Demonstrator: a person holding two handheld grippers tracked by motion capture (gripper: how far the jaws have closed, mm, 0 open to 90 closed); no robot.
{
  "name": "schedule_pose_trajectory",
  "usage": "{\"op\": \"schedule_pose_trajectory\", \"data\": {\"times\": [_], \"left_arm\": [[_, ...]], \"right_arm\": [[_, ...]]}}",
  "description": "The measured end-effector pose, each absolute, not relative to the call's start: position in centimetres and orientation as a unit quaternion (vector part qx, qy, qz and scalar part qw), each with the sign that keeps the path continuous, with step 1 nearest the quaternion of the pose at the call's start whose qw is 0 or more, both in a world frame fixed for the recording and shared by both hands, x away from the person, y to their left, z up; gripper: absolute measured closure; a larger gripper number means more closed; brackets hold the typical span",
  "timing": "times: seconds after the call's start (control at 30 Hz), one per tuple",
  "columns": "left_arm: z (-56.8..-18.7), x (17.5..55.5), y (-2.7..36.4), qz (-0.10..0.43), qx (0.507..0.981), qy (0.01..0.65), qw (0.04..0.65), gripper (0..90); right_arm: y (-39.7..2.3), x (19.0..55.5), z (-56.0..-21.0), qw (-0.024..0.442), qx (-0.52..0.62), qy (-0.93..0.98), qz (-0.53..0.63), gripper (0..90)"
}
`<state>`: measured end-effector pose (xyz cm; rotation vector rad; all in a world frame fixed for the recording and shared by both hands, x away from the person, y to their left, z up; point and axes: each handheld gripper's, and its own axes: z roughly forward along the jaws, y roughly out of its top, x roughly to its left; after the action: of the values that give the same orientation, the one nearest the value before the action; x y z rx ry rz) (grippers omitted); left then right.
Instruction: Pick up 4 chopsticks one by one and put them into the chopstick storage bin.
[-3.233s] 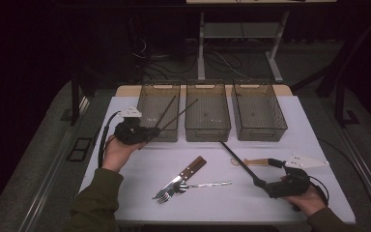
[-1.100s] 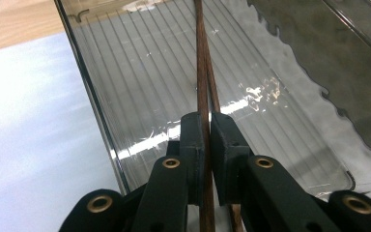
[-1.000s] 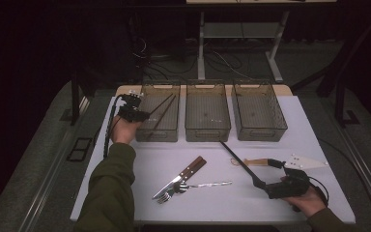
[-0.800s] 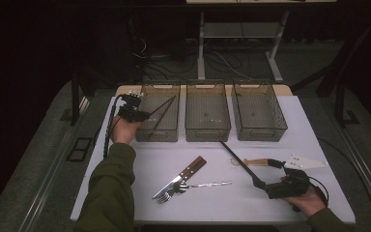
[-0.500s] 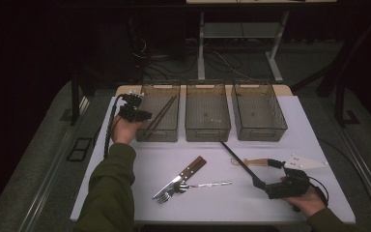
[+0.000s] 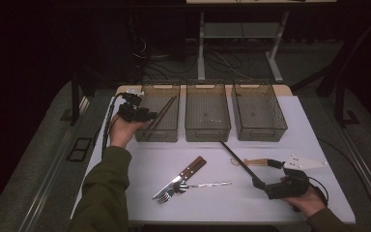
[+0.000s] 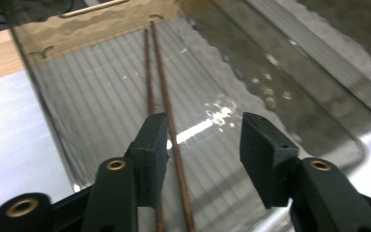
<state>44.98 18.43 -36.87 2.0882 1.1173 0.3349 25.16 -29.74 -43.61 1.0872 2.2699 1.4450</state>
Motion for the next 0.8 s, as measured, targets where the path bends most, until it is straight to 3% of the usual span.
{"op": "schedule_pose_trajectory", "data": {"times": [0.8], "left_arm": [[-37.2,37.4,17.4,0.129,0.817,0.352,0.438,29.9]], "right_arm": [[-29.7,25.2,-43.7,0.119,0.371,0.779,0.491,2.6]]}}
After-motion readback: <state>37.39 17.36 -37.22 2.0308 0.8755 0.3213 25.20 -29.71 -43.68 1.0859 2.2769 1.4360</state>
